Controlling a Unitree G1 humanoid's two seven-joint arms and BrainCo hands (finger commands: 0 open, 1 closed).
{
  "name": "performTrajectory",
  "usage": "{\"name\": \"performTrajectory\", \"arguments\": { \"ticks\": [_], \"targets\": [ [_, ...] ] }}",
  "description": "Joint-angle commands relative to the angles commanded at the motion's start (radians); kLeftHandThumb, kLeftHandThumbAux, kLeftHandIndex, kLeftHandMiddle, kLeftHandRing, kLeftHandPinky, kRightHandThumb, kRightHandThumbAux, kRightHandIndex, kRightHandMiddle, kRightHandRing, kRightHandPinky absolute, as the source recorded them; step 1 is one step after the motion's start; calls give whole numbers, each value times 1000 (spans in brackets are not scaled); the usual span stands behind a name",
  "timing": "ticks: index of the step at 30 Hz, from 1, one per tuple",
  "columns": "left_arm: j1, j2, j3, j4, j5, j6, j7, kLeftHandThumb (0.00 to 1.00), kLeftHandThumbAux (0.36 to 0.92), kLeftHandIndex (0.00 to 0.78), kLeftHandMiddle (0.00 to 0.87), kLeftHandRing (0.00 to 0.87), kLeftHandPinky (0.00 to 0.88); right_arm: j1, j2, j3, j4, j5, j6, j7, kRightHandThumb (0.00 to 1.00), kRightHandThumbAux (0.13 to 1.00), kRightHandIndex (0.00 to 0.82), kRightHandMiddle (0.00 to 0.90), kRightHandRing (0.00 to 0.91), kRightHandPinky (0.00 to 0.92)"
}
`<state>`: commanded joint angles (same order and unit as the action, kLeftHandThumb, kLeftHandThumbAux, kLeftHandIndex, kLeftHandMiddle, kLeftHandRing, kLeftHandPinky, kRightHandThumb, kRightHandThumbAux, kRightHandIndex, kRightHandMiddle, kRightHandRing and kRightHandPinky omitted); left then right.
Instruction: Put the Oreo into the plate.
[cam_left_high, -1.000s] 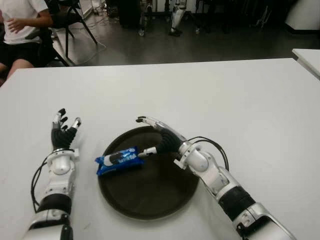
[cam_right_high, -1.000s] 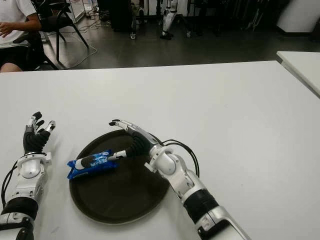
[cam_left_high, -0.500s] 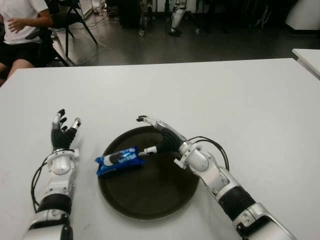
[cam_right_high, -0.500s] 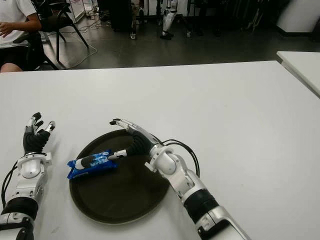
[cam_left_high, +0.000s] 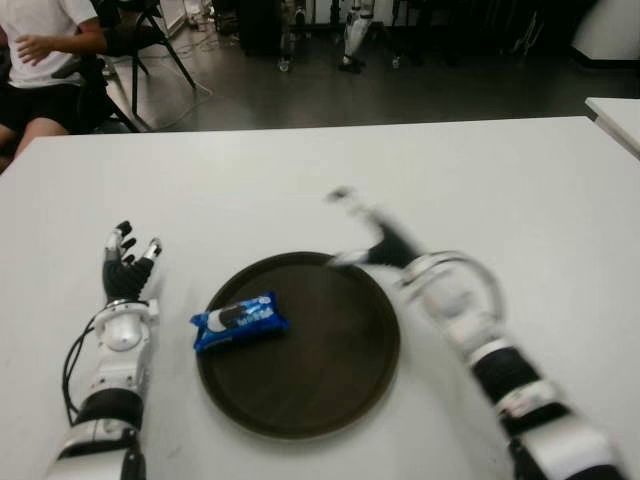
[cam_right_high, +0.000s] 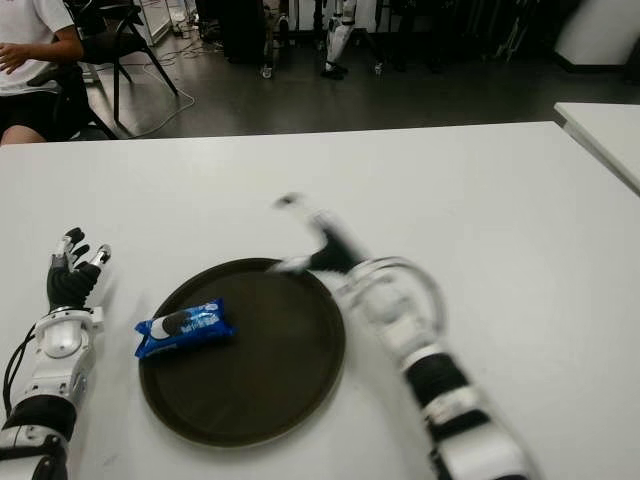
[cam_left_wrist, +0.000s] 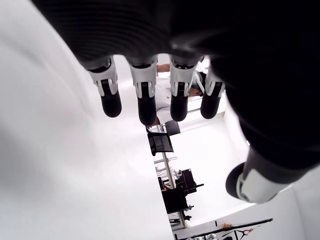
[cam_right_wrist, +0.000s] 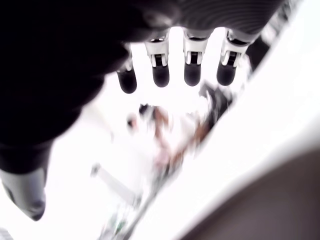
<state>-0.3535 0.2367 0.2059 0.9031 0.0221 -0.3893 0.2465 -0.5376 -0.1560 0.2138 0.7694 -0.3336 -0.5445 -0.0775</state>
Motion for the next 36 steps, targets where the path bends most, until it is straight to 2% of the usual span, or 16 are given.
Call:
{"name": "performTrajectory", "arguments": {
  "ticks": [3, 6, 10, 13, 17, 22, 28, 36],
  "targets": [
    [0, 1, -2, 1, 4, -3, 3, 253, 633, 59, 110, 80, 22, -15, -25, -15, 43, -8, -25, -42, 0, 571, 0, 0, 0, 0],
    [-1, 6, -8, 9, 17, -11, 11, 243, 638, 62, 111, 83, 30, -31, -65, -59, 121, 13, -60, -90, 0, 562, 0, 0, 0, 0],
    [-4, 7, -7, 19, 15, -23, 9, 234, 642, 64, 114, 87, 37, -91, -87, -102, 267, 49, -85, -103, 0, 556, 0, 0, 0, 0],
    [-5, 7, -6, 27, 14, -39, 9, 234, 642, 65, 113, 86, 35, -128, -72, -150, 364, 95, -71, -121, 0, 571, 0, 0, 0, 0],
    [-5, 10, -3, 35, 8, -49, 3, 233, 641, 66, 109, 83, 35, -142, -42, -196, 418, 138, -66, -140, 0, 589, 0, 0, 0, 0],
    [-9, 13, 2, 39, -2, -48, -7, 252, 651, 64, 102, 77, 36, -157, -30, -260, 442, 200, -47, -156, 0, 636, 0, 0, 0, 0],
    [-3, 17, 8, 36, -10, -54, -22, 264, 656, 60, 91, 67, 34, -149, -7, -308, 448, 248, -22, -171, 0, 680, 0, 0, 0, 0],
    [1, 16, 14, 24, -17, -40, -41, 255, 649, 55, 89, 65, 33, -166, 33, -402, 454, 356, 46, -131, 0, 713, 0, 0, 0, 0]
  ]
}}
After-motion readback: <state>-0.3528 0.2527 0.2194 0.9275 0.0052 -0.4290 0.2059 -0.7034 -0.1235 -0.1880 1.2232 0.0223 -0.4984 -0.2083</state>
